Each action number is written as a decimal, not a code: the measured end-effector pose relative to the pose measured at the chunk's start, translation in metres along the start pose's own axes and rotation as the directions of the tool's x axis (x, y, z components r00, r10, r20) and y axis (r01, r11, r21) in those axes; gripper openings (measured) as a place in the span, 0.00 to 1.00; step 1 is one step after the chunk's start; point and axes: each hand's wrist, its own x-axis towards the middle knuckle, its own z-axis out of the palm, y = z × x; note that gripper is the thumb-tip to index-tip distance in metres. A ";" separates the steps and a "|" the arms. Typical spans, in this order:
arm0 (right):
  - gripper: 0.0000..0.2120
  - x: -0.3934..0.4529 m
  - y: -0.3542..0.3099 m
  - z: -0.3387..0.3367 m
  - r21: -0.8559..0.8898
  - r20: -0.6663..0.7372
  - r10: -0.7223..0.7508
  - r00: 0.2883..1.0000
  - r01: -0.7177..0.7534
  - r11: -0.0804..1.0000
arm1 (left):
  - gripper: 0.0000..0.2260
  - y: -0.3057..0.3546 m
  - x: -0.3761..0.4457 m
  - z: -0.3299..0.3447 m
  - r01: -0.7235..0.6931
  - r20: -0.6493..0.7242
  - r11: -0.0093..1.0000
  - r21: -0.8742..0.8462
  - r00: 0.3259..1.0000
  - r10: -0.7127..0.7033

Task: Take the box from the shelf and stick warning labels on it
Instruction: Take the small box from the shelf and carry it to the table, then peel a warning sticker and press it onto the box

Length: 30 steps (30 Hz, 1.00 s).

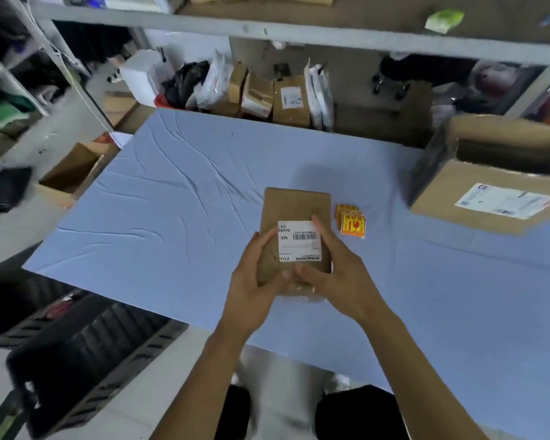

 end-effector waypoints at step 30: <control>0.26 0.022 0.081 0.020 -0.409 -0.067 -0.353 0.933 0.297 0.863 | 0.41 -0.105 0.025 -0.036 -0.314 0.026 0.921 0.230 0.948 0.317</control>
